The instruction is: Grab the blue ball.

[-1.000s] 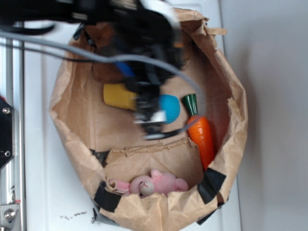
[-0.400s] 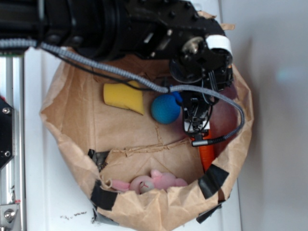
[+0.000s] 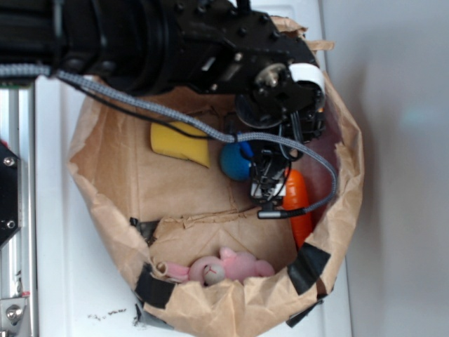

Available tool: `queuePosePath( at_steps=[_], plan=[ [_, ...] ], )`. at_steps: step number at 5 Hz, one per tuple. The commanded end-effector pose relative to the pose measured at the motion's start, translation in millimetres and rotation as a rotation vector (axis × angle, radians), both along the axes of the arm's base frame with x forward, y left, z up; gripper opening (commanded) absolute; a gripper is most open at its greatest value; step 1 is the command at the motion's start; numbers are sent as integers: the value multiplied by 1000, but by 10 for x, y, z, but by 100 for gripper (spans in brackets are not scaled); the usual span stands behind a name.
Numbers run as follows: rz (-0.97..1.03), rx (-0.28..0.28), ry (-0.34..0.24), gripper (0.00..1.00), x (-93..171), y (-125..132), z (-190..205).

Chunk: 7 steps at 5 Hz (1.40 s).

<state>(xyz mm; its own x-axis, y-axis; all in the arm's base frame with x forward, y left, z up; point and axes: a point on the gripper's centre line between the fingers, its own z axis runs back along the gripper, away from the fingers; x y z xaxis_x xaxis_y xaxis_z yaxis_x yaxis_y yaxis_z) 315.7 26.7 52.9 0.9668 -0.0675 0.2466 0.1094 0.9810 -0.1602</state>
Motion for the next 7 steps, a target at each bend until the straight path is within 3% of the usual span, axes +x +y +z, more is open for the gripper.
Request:
queuePosePath(
  at_steps=[1,5,7],
  plan=[
    [2,10,-73,100,-37,103,297],
    [10,31,-37,100,-82,-81,63],
    [13,90,-34,100,-130,-157,-248]
  ],
)
